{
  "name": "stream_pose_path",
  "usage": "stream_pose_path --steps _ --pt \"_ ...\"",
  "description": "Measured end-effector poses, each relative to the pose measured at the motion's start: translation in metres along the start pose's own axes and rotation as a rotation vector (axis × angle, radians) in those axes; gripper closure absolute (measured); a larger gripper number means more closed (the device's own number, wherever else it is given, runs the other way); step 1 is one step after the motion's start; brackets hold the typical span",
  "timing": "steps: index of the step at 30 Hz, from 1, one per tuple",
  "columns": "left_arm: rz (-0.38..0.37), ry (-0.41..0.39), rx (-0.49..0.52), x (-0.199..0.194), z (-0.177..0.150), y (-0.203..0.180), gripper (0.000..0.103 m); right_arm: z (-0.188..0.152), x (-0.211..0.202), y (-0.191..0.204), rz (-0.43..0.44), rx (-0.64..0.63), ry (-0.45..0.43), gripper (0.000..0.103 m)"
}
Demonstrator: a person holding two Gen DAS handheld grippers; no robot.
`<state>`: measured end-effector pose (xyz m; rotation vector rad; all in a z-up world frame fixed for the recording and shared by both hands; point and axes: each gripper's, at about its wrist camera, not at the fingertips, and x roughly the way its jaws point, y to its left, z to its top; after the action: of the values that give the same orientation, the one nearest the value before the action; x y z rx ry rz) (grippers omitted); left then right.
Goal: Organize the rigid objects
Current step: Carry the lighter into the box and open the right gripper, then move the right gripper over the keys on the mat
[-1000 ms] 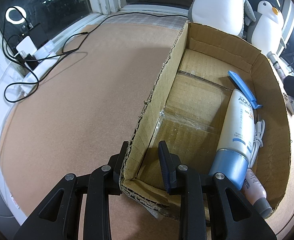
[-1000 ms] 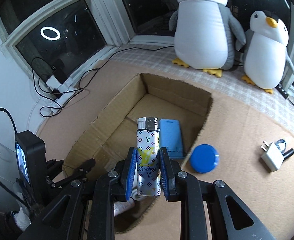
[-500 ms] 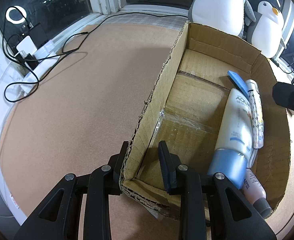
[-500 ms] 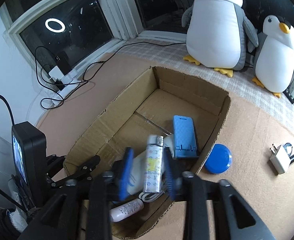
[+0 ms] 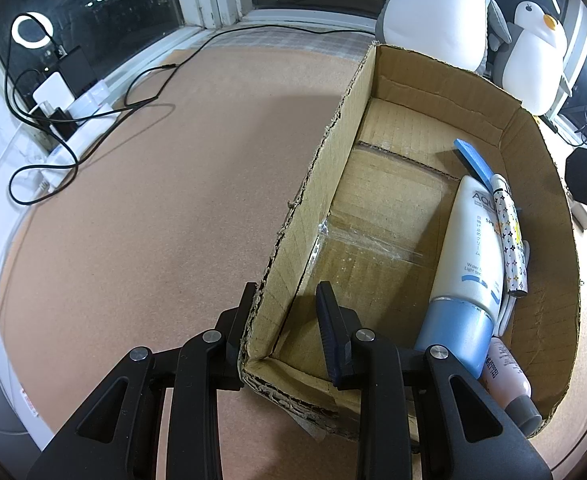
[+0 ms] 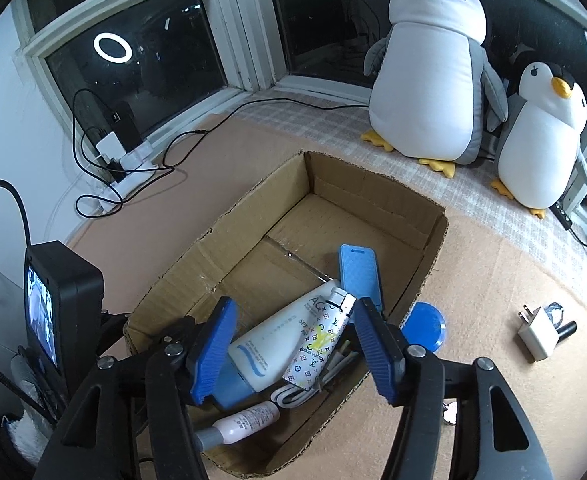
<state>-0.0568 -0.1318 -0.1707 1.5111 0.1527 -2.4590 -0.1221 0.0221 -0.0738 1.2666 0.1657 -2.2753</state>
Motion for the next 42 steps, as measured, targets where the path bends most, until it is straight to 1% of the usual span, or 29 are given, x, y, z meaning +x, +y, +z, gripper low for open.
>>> stream_pose_path --steps 8,13,17,24,27,31,36,38,41,42 --pt "0.0 -0.001 0.002 -0.001 0.0 0.0 0.076 -0.006 -0.011 -0.005 -0.021 -0.001 -0.008 0.043" --pt "-0.002 -0.001 0.001 -0.001 -0.001 -0.001 0.076 -0.017 -0.021 -0.017 -0.042 -0.014 0.005 0.034" --pt "-0.002 0.0 0.001 -0.001 -0.001 -0.001 0.076 -0.032 -0.028 -0.039 -0.074 0.001 0.028 0.034" --pt "-0.002 0.0 0.001 -0.001 -0.001 -0.001 0.076 -0.058 -0.035 -0.092 -0.076 0.1 0.078 0.034" --pt "-0.002 0.0 0.001 -0.001 -0.001 -0.001 0.076 -0.069 -0.034 -0.106 -0.083 0.117 0.102 0.034" --pt "-0.002 0.0 0.0 -0.001 -0.001 -0.001 0.076 -0.08 -0.03 -0.112 -0.093 0.087 0.127 0.034" --pt "-0.002 0.0 0.001 -0.001 -0.001 -0.001 0.076 -0.091 -0.018 -0.107 -0.102 0.024 0.163 0.034" --pt "-0.002 0.0 0.001 -0.001 -0.001 -0.001 0.076 -0.093 -0.013 -0.104 -0.11 0.008 0.166 0.036" --pt "-0.002 0.0 0.0 -0.001 -0.001 -0.001 0.076 -0.093 -0.003 -0.105 -0.108 0.001 0.179 0.044" --pt "-0.002 0.0 0.001 -0.001 -0.001 -0.001 0.076 -0.093 0.0 -0.106 -0.11 0.004 0.185 0.049"
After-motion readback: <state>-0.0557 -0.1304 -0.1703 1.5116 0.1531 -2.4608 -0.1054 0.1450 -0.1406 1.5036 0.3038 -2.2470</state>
